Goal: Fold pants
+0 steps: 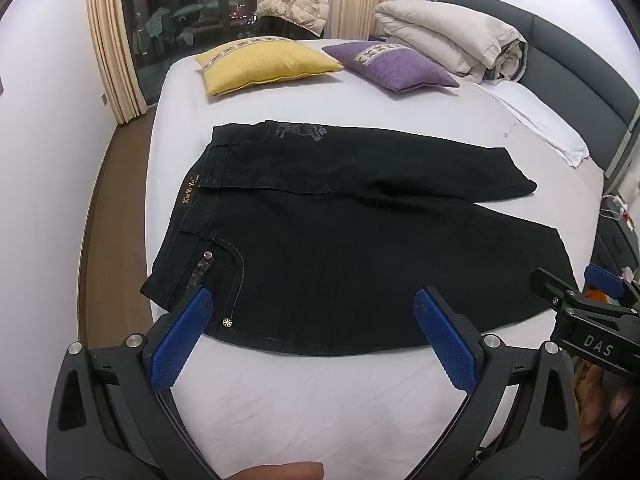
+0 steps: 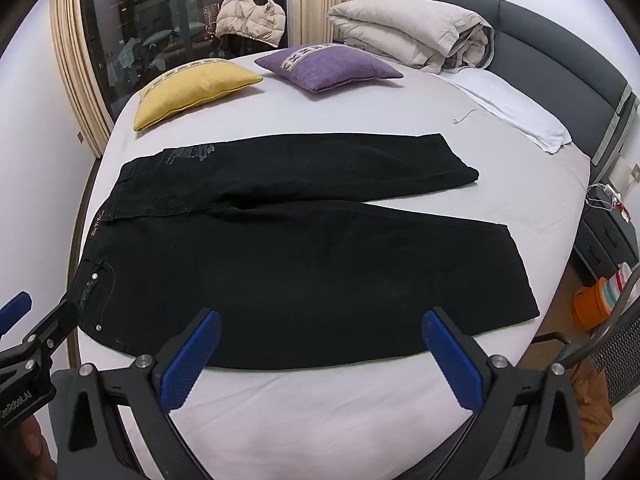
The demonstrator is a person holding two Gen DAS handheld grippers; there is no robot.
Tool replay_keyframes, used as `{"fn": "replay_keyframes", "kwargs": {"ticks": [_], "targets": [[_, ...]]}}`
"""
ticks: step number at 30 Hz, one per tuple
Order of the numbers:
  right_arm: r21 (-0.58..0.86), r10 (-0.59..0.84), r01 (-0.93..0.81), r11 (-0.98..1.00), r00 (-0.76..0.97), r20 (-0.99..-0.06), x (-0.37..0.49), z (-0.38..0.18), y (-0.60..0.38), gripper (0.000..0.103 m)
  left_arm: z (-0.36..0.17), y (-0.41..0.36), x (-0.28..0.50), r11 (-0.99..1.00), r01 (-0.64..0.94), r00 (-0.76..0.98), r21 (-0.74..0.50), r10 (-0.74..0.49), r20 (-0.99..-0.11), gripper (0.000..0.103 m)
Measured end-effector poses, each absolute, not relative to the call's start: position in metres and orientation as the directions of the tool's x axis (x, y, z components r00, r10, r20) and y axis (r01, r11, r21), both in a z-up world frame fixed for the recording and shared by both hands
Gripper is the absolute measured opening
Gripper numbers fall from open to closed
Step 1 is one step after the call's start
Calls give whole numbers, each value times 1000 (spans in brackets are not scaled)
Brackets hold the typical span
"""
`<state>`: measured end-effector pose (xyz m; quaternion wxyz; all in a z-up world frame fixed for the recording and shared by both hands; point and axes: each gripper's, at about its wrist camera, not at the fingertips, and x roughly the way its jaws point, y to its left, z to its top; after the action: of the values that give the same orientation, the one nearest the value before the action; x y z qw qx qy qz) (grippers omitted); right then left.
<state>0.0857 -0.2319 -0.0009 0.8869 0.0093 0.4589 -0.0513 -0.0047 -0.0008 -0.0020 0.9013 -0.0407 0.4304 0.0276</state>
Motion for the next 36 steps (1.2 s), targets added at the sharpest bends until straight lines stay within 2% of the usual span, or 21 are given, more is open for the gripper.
{"fn": "replay_keyframes", "kwargs": {"ticks": [36], "targets": [[-27, -77, 96, 995, 566, -821, 77, -16, -224, 103, -6, 3, 1, 995, -96, 610, -39, 28, -792, 103]]}}
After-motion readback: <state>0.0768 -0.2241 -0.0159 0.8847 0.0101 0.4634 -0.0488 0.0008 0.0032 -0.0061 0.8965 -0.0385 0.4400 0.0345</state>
